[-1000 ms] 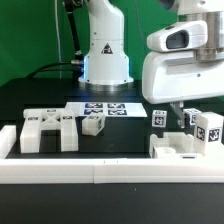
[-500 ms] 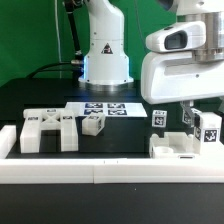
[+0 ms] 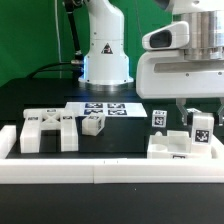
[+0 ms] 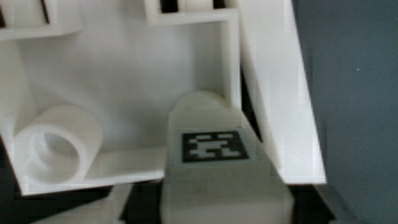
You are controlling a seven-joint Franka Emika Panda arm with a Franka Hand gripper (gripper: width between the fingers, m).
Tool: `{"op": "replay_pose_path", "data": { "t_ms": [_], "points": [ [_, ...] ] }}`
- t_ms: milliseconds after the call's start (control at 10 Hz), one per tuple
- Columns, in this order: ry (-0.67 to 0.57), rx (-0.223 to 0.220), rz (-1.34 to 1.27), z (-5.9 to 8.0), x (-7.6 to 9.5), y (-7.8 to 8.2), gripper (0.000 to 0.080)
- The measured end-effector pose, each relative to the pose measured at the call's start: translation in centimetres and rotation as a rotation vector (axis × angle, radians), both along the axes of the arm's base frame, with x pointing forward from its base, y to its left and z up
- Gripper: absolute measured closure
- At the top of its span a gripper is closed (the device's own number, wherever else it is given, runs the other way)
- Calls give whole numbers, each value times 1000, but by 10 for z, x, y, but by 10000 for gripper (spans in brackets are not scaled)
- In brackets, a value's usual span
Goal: Assemble chair
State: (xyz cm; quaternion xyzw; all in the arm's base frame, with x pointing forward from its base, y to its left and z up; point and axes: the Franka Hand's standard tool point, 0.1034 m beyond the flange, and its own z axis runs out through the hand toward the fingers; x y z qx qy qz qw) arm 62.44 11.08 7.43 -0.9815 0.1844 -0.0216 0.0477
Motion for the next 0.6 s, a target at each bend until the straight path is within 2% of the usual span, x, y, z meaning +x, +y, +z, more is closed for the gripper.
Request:
{"op": "replay_pose_path", "data": {
  "t_ms": [200,400,500,600],
  "points": [
    [8,-4,-101,-1,1,-9,508],
    [8,-5,-98,-1,1,-9,508],
    [7,-4,-98,0,1,-9,322],
    [3,-2,-77,7,2,-10,208]
  ]
}}
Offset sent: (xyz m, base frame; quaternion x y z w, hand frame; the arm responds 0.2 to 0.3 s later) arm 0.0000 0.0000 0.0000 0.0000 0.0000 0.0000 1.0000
